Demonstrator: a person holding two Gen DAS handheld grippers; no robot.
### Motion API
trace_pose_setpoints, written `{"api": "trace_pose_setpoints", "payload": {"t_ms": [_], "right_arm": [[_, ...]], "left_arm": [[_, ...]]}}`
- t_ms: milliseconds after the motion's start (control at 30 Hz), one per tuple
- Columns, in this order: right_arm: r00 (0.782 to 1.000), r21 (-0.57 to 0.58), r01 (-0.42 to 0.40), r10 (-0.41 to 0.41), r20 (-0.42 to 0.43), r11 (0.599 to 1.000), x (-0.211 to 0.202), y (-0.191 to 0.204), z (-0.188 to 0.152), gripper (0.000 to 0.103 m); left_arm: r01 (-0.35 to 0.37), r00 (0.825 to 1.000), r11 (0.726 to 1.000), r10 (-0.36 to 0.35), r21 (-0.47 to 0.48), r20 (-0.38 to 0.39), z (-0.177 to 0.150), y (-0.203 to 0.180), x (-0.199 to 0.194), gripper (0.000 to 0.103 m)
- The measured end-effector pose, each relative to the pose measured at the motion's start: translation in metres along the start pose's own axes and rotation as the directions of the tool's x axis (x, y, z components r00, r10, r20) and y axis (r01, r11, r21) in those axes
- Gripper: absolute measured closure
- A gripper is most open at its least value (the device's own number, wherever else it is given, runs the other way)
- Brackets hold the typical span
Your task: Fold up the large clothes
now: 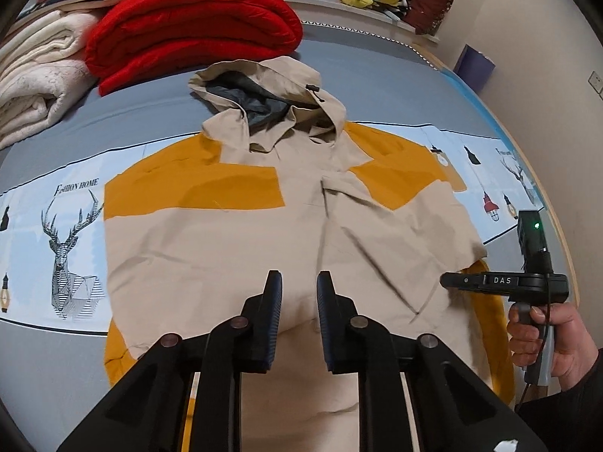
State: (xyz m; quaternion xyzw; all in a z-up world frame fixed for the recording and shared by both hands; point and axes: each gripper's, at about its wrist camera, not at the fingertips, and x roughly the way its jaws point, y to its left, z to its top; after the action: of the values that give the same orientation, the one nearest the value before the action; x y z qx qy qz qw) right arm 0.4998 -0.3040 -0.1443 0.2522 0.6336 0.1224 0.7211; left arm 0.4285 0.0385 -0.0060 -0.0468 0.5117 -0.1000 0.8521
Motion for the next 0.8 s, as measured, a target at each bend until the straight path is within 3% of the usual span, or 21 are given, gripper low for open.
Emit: {"api": "trace_pose_setpoints", "payload": {"t_ms": [33,133,200,300,433,500,600,667,700,733,800], "right_arm": [[1.000,-0.033,0.001,-0.001,0.014,0.999,-0.004,0.010,0.000,0.086],[0.996,-0.146,-0.036,0.047,0.075,0.989,-0.021,0.048,-0.002,0.090],[0.983,-0.212,-0.112,0.139,0.116,0.971,-0.035,0.079,-0.002,0.091],[0.953,-0.276,-0.218,0.265,0.144,0.936,-0.049,0.115,-0.004,0.092],[0.918,-0.323,-0.328,0.380,0.113,0.888,-0.048,0.156,-0.011,0.092],[0.907,-0.338,-0.357,0.410,0.098,0.871,-0.047,0.169,-0.014,0.092],[0.893,-0.343,-0.392,0.442,0.082,0.854,-0.044,0.180,-0.017,0.092],[0.888,-0.343,-0.409,0.456,0.065,0.846,-0.040,0.185,-0.019,0.091],[0.889,-0.347,-0.408,0.455,0.062,0.845,-0.038,0.187,-0.020,0.090],[0.890,-0.352,-0.405,0.452,0.061,0.844,-0.037,0.189,-0.021,0.088],[0.895,-0.353,-0.393,0.441,0.065,0.849,-0.040,0.185,-0.022,0.087]], "left_arm": [[0.003,1.000,1.000,-0.003,-0.001,0.001,0.000,-0.001,0.000,0.087],[0.042,0.999,0.999,-0.042,-0.009,0.006,-0.002,-0.005,-0.001,0.087],[0.100,0.995,0.995,-0.100,-0.012,-0.001,-0.005,-0.011,-0.001,0.084],[0.197,0.980,0.980,-0.197,0.003,-0.002,-0.009,-0.025,-0.004,0.068],[0.292,0.956,0.956,-0.292,0.032,0.006,-0.012,-0.045,-0.007,0.046],[0.305,0.952,0.951,-0.305,0.052,-0.003,-0.012,-0.053,-0.006,0.043],[0.258,0.966,0.964,-0.258,0.070,-0.007,-0.012,-0.055,-0.002,0.043],[0.247,0.969,0.968,-0.247,0.053,-0.009,-0.011,-0.049,-0.001,0.049],[0.232,0.973,0.972,-0.232,0.037,-0.008,-0.010,-0.044,0.000,0.058],[0.209,0.978,0.978,-0.208,0.022,-0.013,-0.009,-0.038,0.001,0.087],[0.158,0.987,0.987,-0.158,-0.022,-0.009,-0.007,-0.022,0.001,0.093]]}}
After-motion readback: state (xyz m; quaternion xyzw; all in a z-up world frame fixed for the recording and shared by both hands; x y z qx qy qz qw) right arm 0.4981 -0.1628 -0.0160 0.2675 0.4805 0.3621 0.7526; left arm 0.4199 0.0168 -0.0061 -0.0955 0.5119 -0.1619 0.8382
